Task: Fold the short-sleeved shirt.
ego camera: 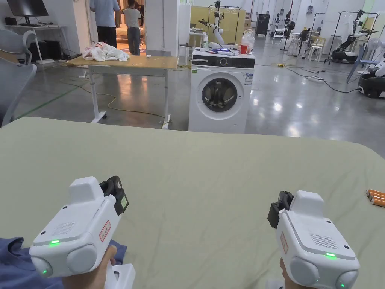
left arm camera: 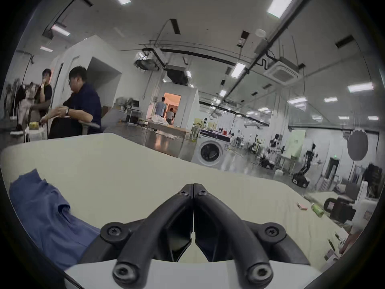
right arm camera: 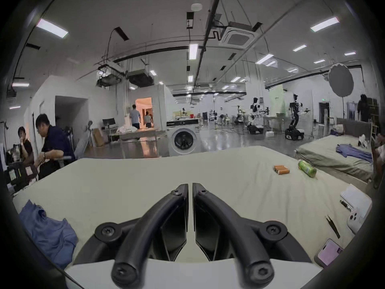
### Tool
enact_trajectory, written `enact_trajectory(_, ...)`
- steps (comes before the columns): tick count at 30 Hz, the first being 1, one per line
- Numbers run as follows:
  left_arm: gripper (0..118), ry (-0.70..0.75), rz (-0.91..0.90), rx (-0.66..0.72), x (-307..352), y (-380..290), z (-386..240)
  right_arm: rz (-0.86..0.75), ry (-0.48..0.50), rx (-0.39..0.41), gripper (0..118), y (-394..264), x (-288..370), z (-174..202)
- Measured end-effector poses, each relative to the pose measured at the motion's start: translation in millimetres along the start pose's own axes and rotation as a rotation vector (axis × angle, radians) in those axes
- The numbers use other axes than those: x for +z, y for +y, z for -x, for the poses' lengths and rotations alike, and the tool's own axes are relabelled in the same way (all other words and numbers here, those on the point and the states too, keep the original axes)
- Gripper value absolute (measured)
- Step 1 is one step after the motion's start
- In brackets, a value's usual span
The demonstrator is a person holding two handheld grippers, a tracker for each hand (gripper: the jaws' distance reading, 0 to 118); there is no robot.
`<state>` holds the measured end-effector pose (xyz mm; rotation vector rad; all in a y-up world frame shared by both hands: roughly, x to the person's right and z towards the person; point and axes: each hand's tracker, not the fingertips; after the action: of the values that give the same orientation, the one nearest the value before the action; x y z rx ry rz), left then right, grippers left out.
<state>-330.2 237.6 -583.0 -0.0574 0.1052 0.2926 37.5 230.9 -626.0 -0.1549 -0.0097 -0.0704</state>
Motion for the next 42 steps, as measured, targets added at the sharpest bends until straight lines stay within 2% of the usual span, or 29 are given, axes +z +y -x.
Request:
enact_trajectory(2, 0, 0.004, -0.001, -0.030, 3.6, 0.3, -2.2, -0.004, -0.003, 0.011, 3, -1.2, 3.5, 2.2)
enact_trajectory(6, 0, 0.002, 0.007, -0.140, 12.9, -0.3, -6.0, -0.019, 0.011, 0.090, 3, -0.8, 6.8, 7.2)
enact_trajectory(9, 0, 0.005, 0.023, -0.195, 21.9, 0.8, -6.0, -0.019, 0.019, 0.121, 3, -1.6, 9.4, 10.8)
enact_trajectory(14, 0, 0.046, 0.130, -0.277, 40.5, 7.1, 13.5, -0.010, 0.051, 0.183, 3, -6.2, 11.2, 19.8)
enact_trajectory(25, 0, 0.169, 0.540, -0.169, 103.2, 20.6, 152.7, 0.044, 0.097, 0.207, 3, -25.3, 2.1, 32.0)
enact_trajectory(27, 11, 0.192, 0.630, -0.146, 111.8, 16.6, 177.7, 0.056, 0.099, 0.209, 3, -28.7, 0.7, 33.7)
enact_trajectory(29, 33, 0.220, 0.676, -0.132, 119.7, 11.0, 196.7, 0.064, 0.104, 0.206, 3, -31.2, 0.5, 34.3)
enact_trajectory(30, 46, 0.230, 0.708, -0.124, 115.4, 11.9, 182.8, 0.070, 0.106, 0.208, 3, -32.8, 0.3, 34.9)
enact_trajectory(31, 65, 0.233, 0.731, -0.102, 115.8, 11.5, 182.1, 0.074, 0.107, 0.209, 3, -34.6, 0.1, 35.3)
enact_trajectory(32, 75, 0.231, 0.757, -0.081, 116.4, 11.0, 181.6, 0.078, 0.108, 0.210, 3, -36.0, 0.0, 35.5)
enact_trajectory(34, 80, 0.257, 0.806, -0.073, 31.9, 1.6, 214.2, 0.086, 0.109, 0.212, 3, -38.6, 0.3, 35.0)
enact_trajectory(37, 80, 0.292, 0.878, -0.102, 28.3, -7.3, 208.6, 0.098, 0.107, 0.212, 3, -42.3, 0.1, 33.1)
enact_trajectory(38, 80, 0.308, 0.903, -0.111, 23.3, -29.6, 235.5, 0.102, 0.106, 0.211, 3, -43.3, 0.0, 32.5)
enact_trajectory(40, 80, 0.309, 0.978, -0.125, 19.5, -48.8, 237.7, 0.110, 0.104, 0.211, 3, -45.7, 0.1, 31.0)
enact_trajectory(42, 81, 0.282, 0.879, -0.230, 18.5, -60.8, 248.8, 0.116, 0.102, 0.215, 3, -47.7, 0.1, 29.7)
